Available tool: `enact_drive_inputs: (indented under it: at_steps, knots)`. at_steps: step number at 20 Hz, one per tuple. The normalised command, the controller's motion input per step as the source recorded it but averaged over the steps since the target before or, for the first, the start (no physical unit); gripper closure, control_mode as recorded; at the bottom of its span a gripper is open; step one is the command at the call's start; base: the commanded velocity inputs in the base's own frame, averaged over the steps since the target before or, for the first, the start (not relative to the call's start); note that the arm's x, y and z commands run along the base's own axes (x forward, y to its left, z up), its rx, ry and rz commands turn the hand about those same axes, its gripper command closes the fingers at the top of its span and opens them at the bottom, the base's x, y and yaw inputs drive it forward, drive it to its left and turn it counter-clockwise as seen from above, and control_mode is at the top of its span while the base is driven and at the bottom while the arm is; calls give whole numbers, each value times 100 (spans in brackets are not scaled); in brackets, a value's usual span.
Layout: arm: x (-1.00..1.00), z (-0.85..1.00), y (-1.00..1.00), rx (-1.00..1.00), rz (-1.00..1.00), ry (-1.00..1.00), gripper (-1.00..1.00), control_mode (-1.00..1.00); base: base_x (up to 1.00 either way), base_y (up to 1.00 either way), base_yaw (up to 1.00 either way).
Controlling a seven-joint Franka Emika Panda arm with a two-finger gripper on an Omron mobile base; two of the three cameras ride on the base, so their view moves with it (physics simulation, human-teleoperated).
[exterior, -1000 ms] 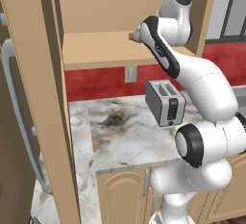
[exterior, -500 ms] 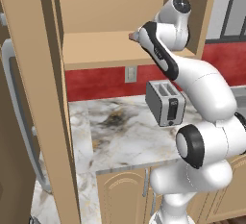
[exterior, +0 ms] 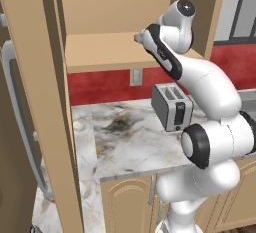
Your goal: Locate and retrieve the bar soap and bar soap from the cabinet. Place them next to the sink.
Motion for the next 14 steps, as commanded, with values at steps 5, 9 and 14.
enact_drive_inputs:
  at_steps: [5,9,14]
  knots:
    - [26,0,0,0,1,0,-100,-100,0,0,0]
    - [27,0,0,0,1,0,-100,-100,0,0,0]
    - [25,0,0,0,1,1,-100,-100,0,0,0]
